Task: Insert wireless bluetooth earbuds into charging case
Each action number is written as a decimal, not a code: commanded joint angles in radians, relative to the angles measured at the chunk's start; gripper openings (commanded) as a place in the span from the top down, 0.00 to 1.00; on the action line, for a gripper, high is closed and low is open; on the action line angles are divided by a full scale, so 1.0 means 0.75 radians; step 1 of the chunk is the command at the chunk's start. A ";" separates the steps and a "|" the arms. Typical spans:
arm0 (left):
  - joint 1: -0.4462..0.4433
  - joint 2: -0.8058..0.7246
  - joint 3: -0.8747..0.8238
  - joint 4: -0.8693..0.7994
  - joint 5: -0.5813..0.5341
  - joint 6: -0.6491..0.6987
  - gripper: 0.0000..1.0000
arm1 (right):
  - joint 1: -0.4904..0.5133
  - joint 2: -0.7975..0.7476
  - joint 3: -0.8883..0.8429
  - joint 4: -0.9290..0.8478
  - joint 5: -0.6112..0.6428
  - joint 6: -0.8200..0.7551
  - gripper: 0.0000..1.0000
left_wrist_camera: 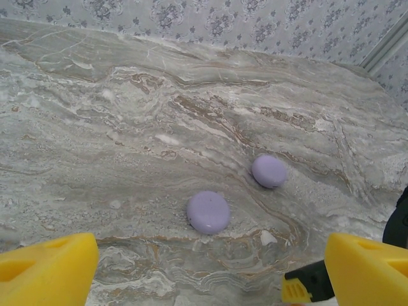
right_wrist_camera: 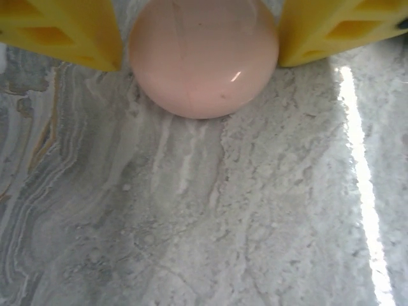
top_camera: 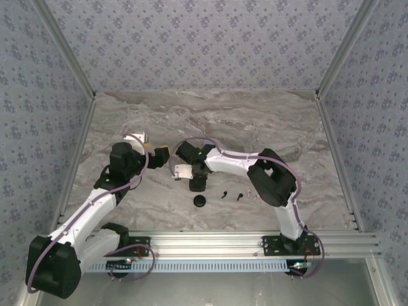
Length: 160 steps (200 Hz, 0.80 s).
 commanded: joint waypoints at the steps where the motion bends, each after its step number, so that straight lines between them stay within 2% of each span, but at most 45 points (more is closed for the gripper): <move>1: 0.010 -0.018 0.002 -0.006 -0.006 0.020 0.09 | -0.023 0.039 0.014 0.018 0.020 0.023 0.45; 38: 0.009 -0.015 0.006 -0.001 0.012 0.010 0.08 | -0.062 -0.106 -0.066 0.095 0.026 0.063 0.57; 76: 0.010 0.005 0.048 0.011 0.113 -0.031 0.09 | -0.105 -0.382 -0.233 0.246 0.060 0.143 0.58; 123: 0.002 0.079 0.173 0.023 0.365 -0.151 0.14 | -0.139 -0.761 -0.410 0.352 0.117 0.247 0.58; 160: -0.052 0.154 0.261 0.210 0.708 -0.362 0.15 | -0.133 -1.038 -0.509 0.458 0.116 0.220 0.58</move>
